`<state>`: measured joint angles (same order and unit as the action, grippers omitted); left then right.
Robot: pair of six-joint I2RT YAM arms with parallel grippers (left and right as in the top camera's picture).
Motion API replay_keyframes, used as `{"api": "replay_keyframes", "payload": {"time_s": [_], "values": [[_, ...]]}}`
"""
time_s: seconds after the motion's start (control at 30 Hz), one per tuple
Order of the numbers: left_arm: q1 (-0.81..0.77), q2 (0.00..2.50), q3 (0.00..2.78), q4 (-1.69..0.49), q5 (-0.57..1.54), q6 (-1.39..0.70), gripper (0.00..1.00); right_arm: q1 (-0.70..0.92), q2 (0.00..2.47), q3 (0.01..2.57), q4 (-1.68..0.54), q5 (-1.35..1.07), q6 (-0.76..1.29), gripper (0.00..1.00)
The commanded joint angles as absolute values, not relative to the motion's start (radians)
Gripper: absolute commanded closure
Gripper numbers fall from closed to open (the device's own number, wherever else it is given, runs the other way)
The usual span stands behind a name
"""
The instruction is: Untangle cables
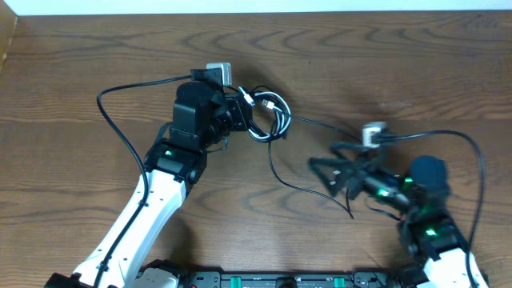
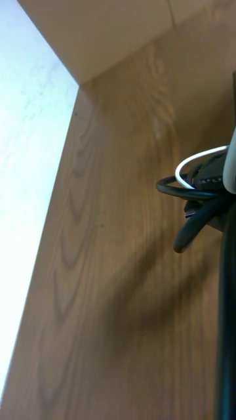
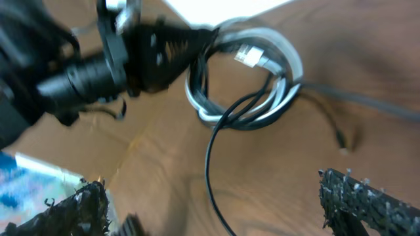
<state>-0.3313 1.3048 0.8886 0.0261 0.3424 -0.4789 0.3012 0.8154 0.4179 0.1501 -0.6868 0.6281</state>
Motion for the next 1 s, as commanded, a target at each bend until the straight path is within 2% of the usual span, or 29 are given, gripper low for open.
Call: {"api": "replay_keyframes", "payload": {"time_s": [0.0,0.2,0.33,0.37,0.4,0.43,0.47,0.53,0.67,0.8,0.97], "values": [[-0.334,1.294,0.909,0.031,0.413,-0.564,0.92,0.442,0.901,0.425,0.196,-0.497,0.624,0.04],[-0.334,1.294,0.909,0.033,0.444,-0.633,0.92,0.587,1.107,0.425,0.344,-0.397,0.699,0.11],[-0.334,1.294,0.909,0.027,0.469,-0.645,0.92,0.626,1.239,0.425,0.522,-0.434,0.746,0.16],[-0.334,1.294,0.909,0.023,0.469,-0.645,0.93,0.635,1.269,0.425,0.588,-0.452,0.748,0.23],[-0.334,1.294,0.909,0.018,0.469,-0.645,0.92,0.640,1.287,0.425,0.636,-0.462,0.748,0.36],[-0.334,1.294,0.909,0.014,0.469,-0.645,0.92,0.643,1.302,0.425,0.682,-0.466,0.754,0.59],[-0.334,1.294,0.909,0.007,0.468,-0.643,0.92,0.642,1.309,0.425,0.710,-0.466,0.767,0.76],[-0.334,1.294,0.907,0.001,0.467,-0.592,0.93,0.642,1.308,0.425,0.751,-0.467,0.790,0.97],[-0.334,1.298,0.903,-0.020,0.438,-0.455,0.92,0.613,1.277,0.425,0.861,-0.573,0.792,0.99],[-0.334,1.306,0.902,-0.098,0.373,-0.432,0.93,0.509,1.202,0.425,1.010,-0.697,0.861,0.99],[-0.333,1.311,0.902,-0.171,0.363,-0.393,0.92,0.382,1.139,0.425,0.920,-0.714,0.859,0.99]]}}
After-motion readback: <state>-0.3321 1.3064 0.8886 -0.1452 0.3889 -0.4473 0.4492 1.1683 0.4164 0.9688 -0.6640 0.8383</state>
